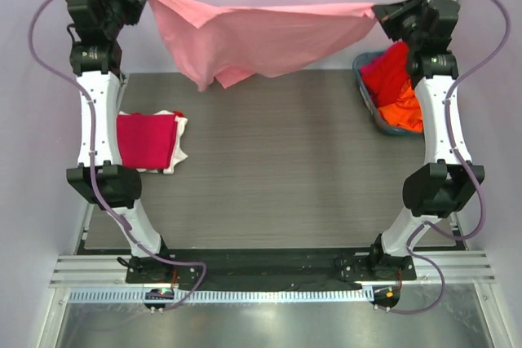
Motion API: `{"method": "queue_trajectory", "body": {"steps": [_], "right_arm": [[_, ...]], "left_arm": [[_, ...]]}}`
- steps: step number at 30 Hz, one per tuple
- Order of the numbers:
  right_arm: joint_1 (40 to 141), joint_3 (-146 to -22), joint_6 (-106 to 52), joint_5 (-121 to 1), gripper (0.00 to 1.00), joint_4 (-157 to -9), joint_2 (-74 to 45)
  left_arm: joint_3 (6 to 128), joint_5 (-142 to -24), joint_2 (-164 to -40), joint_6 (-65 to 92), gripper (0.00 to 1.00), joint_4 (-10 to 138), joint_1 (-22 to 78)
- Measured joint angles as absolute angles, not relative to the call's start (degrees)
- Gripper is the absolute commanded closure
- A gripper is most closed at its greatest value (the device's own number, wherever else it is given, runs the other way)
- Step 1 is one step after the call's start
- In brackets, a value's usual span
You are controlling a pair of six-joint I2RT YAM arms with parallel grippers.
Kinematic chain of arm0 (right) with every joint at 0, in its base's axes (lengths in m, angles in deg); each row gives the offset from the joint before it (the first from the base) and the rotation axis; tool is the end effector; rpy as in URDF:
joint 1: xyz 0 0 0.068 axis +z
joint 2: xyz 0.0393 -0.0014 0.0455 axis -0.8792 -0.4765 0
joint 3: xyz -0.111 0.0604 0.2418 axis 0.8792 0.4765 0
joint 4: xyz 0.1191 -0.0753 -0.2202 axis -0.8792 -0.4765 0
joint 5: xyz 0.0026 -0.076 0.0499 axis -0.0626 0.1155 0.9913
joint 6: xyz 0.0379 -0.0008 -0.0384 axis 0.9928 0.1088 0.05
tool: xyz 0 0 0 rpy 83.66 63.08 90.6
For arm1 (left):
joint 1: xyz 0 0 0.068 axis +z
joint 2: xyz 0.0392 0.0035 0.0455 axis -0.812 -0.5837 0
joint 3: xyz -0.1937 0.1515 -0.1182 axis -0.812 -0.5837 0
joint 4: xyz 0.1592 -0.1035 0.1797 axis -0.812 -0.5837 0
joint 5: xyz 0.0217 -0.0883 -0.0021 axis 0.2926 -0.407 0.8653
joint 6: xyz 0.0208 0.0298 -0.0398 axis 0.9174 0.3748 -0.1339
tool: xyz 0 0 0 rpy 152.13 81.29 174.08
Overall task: Fold and stack the t-shirts
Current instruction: Flatten the tshirt out
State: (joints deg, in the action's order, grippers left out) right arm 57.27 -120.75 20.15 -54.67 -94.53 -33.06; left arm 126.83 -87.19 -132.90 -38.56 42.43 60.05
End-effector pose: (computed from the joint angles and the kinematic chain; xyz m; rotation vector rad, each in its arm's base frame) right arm 0.3962 -0.0216 0.4893 0.6223 1.4998 0.8519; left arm 0.3960 0.0320 0.5388 -0.7150 1.3659 -0.9750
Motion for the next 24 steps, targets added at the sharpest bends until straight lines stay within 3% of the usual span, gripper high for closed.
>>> {"method": "queue_trajectory", "body": {"steps": [7,15,24], "right_arm": [[54.5,-95.8,20.6,-50.6,0.99,-91.1,-33.2],[53.1,-73.1,17.8,-49.4,0.99,-90.1,-32.7],[53.1,-53.5,15.0,-50.1,0.99,-89.9,-22.7]], "left_arm": [[99.5,-87.0,-126.5,-31.1,1.0,45.2,56.3],[64.0,-83.0,-101.2,-25.5,1.0,44.8,48.7],[41.4,-79.8,-81.6,-24.9,1.0,39.3,49.9]]}}
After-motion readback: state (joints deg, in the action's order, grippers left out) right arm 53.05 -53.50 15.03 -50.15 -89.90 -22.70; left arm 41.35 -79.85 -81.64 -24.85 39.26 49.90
